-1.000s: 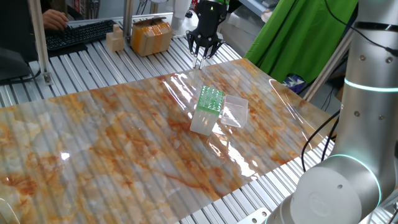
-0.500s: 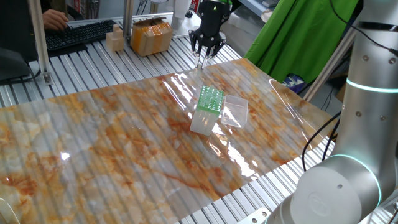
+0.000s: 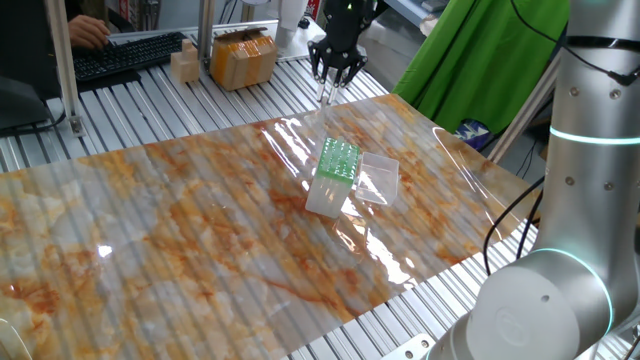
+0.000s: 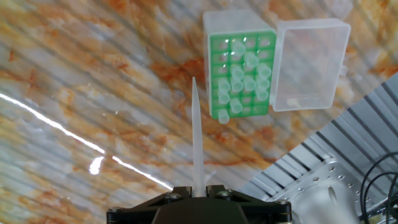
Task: Insert a large pipette tip into the holder for large pipette tips
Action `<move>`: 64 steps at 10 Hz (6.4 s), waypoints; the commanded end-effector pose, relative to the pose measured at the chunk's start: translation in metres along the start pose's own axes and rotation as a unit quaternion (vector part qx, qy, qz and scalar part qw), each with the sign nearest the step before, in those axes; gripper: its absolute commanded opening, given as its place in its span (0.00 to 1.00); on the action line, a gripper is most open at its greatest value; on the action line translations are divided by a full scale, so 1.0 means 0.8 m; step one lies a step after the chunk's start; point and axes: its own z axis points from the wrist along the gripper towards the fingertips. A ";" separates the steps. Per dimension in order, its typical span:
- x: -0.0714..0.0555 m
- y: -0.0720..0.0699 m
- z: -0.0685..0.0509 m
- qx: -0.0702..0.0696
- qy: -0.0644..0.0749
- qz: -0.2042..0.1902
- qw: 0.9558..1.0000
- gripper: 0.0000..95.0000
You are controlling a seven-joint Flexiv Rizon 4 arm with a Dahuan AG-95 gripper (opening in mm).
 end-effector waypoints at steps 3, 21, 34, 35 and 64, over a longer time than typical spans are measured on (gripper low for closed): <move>-0.011 -0.005 -0.013 -0.003 0.013 -0.001 1.000 0.00; -0.015 -0.007 -0.018 -0.004 0.041 0.023 0.999 0.00; -0.030 -0.026 -0.014 -0.011 0.078 0.029 0.997 0.00; -0.032 -0.029 -0.013 -0.013 0.081 0.029 0.996 0.00; -0.048 -0.048 0.011 -0.029 0.108 0.025 0.993 0.00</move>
